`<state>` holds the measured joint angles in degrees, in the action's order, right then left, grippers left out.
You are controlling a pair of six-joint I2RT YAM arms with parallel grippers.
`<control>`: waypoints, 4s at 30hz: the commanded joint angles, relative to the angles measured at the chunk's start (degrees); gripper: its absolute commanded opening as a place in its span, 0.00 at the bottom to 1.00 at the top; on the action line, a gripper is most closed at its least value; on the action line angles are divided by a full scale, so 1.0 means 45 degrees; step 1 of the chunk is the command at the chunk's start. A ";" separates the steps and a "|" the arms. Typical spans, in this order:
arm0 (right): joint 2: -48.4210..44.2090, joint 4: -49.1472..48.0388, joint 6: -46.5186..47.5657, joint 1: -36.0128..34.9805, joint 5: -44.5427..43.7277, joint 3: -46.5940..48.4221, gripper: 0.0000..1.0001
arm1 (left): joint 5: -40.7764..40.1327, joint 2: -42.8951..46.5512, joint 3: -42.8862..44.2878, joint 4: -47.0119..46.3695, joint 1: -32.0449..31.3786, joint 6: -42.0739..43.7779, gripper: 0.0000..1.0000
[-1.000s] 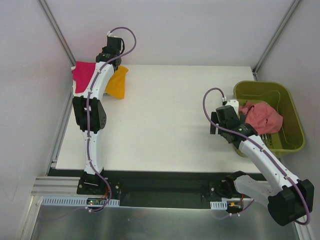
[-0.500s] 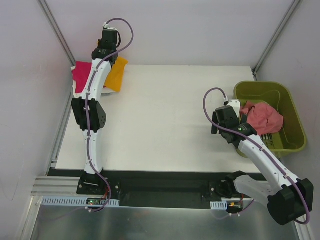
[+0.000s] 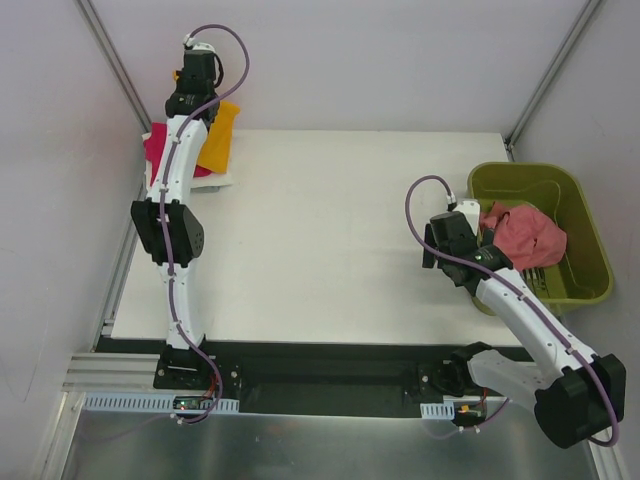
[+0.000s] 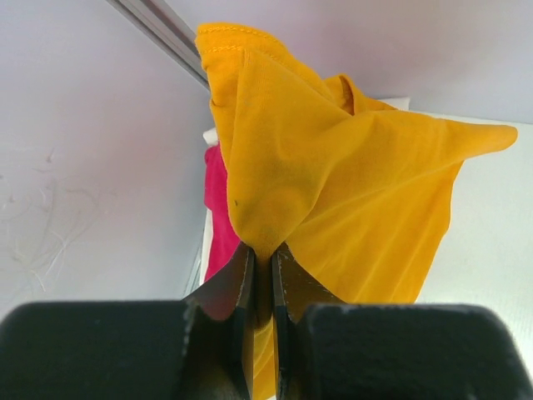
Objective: Fold and stack the t-shirts
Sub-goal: Neatly place the folded tshirt to the corner
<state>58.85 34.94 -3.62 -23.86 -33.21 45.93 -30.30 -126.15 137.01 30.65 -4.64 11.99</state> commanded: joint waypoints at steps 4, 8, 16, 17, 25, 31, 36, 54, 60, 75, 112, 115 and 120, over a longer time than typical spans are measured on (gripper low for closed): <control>0.0359 0.0146 -0.0192 0.0067 -0.0315 0.0320 0.97 | 0.0034 0.0806 -0.0172 -0.1186 0.0602 -0.0086 0.00; 0.0788 0.0205 -0.0192 0.0048 -0.0276 0.0574 0.97 | 0.0114 0.0690 -0.0427 -0.1675 0.0602 0.0090 0.00; 0.1453 0.0400 -0.0231 0.0048 -0.0217 0.0945 0.97 | -0.0142 -0.0188 -0.0955 -0.1870 0.0954 -0.0398 0.00; 0.1512 0.0477 -0.0212 0.0067 -0.0256 0.1022 0.97 | -0.0044 -0.0248 -0.0935 -0.1890 0.1379 -0.0437 0.00; 0.2019 0.0751 -0.0485 0.0048 -0.0159 0.1374 0.97 | 0.0912 -0.0911 -0.0857 -0.2144 0.2515 -0.0730 0.00; 0.2489 0.1376 -0.0564 -0.0011 -0.0530 0.2077 0.97 | 0.1930 -0.1206 -0.0779 -0.2203 0.2927 -0.0867 0.64; 0.2528 0.1649 -0.0466 -0.0108 -0.0081 0.2351 0.97 | 0.2065 -0.0933 -0.0836 -0.2183 0.2907 -0.1198 0.99; -0.0106 0.1357 -0.0544 -0.0363 0.0623 0.0848 0.97 | 0.5505 0.2467 -0.5194 -0.2183 0.2439 -0.3543 0.99; -0.0870 0.1455 -0.0427 -0.0382 0.0525 0.0301 0.97 | 0.4860 0.1182 -0.3460 -0.2183 0.2380 -0.3894 0.99; 0.1765 0.1630 -0.0231 -0.0363 0.0056 0.1648 0.97 | 0.6458 -0.3371 0.0725 -0.3411 0.2380 -0.4167 0.80; -0.1960 0.1338 -0.0895 -0.0421 0.1989 0.0615 0.96 | 0.7497 0.4864 -0.6086 -0.3941 -0.1602 -0.3209 0.99; -0.2626 0.0988 -0.1032 -0.0421 0.2126 -0.0030 0.96 | 0.7476 0.6875 -0.8331 -0.3882 -0.2307 -0.4593 0.99; -0.3761 0.0244 -0.1732 -0.0401 0.2225 -0.1278 0.96 | 0.8315 1.0411 -1.3155 -0.3843 -0.3007 -0.8398 0.99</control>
<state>44.49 39.83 -7.60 -25.50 -23.86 43.18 6.00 -87.31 90.61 11.73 -17.58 -11.49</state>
